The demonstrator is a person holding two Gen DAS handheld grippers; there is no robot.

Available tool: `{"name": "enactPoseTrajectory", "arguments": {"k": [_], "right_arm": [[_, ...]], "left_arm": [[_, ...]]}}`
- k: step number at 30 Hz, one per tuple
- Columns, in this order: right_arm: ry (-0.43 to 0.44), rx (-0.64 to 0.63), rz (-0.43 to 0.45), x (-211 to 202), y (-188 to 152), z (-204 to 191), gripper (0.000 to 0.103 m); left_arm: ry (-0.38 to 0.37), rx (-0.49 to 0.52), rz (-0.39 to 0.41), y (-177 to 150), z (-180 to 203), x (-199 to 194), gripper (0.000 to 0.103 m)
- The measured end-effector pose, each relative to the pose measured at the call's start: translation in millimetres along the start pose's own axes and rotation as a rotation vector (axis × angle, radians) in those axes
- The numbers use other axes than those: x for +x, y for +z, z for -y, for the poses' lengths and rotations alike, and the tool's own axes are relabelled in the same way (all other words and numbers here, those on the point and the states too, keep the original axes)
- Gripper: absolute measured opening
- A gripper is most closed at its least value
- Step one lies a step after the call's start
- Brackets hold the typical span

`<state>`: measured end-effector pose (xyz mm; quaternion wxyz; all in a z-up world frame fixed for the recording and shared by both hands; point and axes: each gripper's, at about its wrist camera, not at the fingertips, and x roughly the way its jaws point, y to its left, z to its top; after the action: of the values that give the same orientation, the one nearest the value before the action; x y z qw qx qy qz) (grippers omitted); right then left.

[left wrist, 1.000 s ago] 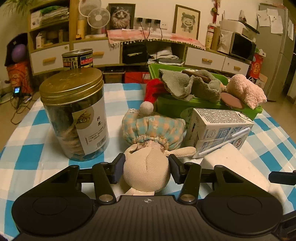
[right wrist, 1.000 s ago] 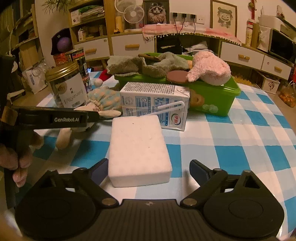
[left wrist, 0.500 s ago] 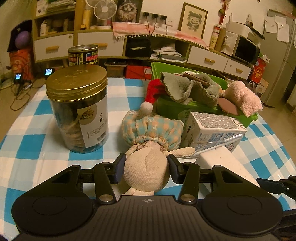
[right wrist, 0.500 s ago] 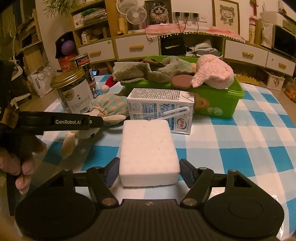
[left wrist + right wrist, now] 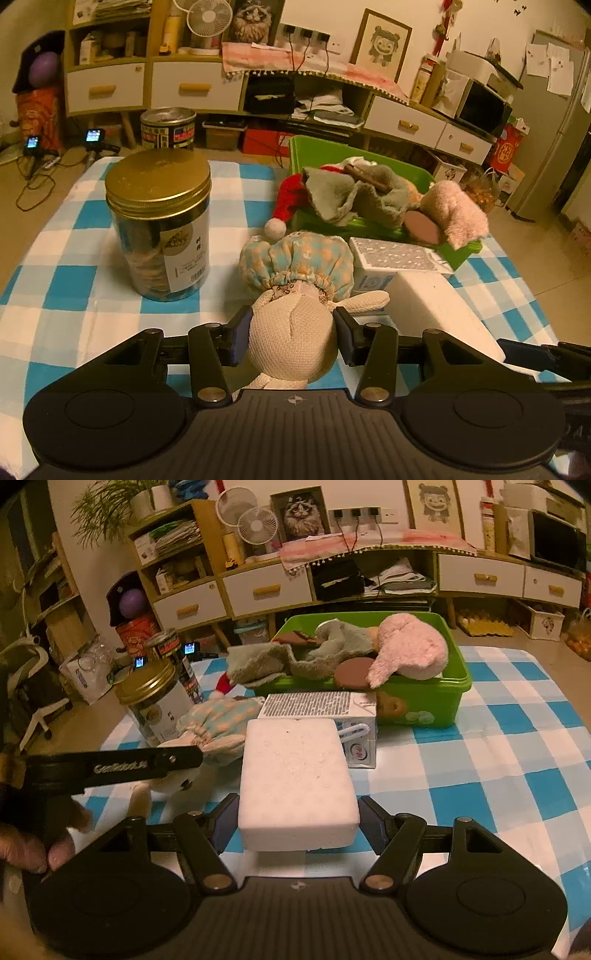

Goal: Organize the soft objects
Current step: 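Carry the bunny and sponge into the green bin and open both tools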

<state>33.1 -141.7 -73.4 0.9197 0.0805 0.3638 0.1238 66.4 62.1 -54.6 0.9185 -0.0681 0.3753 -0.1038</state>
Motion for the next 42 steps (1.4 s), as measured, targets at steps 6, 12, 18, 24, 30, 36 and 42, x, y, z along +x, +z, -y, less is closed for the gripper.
{"name": "enactPoseTrajectory", "arguments": {"k": [6, 12, 18, 24, 30, 36, 42], "right_arm": [[0.02, 0.051, 0.061, -18.3, 14.7, 9.0, 0.036], [0.026, 0.124, 0.117, -34.0, 30.7, 27.1, 0.036], [0.001, 0.201, 0.156, -41.3, 43.4, 47.3, 0.036], [-0.018, 0.268, 0.193, -47.3, 56.0, 66.5, 0.036], [-0.025, 0.333, 0.229, -50.4, 72.0, 79.2, 0.036], [-0.031, 0.382, 0.259, -42.7, 91.2, 89.3, 0.036], [-0.052, 0.373, 0.275, -18.7, 115.3, 95.9, 0.036]], "left_arm": [[-0.034, -0.015, 0.025, 5.1, 5.0, -17.2, 0.047], [-0.064, -0.032, 0.068, 10.6, 8.5, -29.7, 0.047], [-0.081, -0.063, 0.103, 17.9, 8.1, -37.2, 0.047], [-0.114, -0.104, 0.144, 28.1, 11.2, -46.5, 0.046], [-0.158, -0.146, 0.192, 39.9, 18.8, -56.5, 0.046], [-0.182, -0.196, 0.239, 59.9, 26.5, -53.3, 0.046], [-0.228, -0.2, 0.233, 81.9, 37.1, -14.8, 0.047]]}}
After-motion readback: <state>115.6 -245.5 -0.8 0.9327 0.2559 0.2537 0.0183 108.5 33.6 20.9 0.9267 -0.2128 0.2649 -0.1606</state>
